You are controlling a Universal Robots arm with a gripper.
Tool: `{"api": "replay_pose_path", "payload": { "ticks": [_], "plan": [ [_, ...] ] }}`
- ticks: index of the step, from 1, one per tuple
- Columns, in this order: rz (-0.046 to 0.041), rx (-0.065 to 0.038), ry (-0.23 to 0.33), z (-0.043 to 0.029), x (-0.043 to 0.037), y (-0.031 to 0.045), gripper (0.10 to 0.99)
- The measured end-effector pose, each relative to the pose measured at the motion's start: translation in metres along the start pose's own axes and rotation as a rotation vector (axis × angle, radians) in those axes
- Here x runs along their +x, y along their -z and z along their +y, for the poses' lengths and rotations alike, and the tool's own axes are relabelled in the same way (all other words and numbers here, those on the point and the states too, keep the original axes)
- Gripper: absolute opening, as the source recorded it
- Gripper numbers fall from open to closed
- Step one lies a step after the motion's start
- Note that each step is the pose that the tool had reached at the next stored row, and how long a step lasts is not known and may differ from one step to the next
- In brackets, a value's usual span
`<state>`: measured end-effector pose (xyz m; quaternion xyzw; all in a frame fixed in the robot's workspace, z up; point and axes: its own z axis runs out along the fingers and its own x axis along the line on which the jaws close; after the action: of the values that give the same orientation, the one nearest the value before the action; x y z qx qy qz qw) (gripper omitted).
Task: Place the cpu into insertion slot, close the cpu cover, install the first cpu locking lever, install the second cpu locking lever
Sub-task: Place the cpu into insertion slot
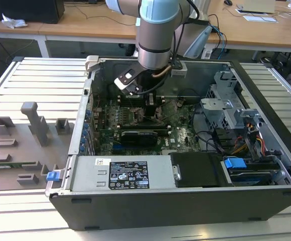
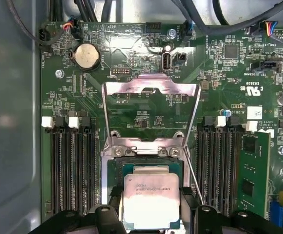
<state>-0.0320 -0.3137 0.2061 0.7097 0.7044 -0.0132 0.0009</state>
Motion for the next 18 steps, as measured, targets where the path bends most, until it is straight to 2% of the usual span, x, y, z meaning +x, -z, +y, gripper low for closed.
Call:
{"api": "replay_pose_path", "payload": {
  "ticks": [5,13,14,18],
  "plan": [
    [-0.0001,0.000,0.000,0.0001,0.0005,-0.0055,0.545],
    [0.0003,0.000,0.000,0.0001,0.0006,-0.0072,0.545],
    [0.0000,0.000,0.000,0.0001,0.0005,-0.0072,0.620],
    [0.0002,0.000,0.000,0.0001,0.0006,-0.0073,0.620]
  ]
}}
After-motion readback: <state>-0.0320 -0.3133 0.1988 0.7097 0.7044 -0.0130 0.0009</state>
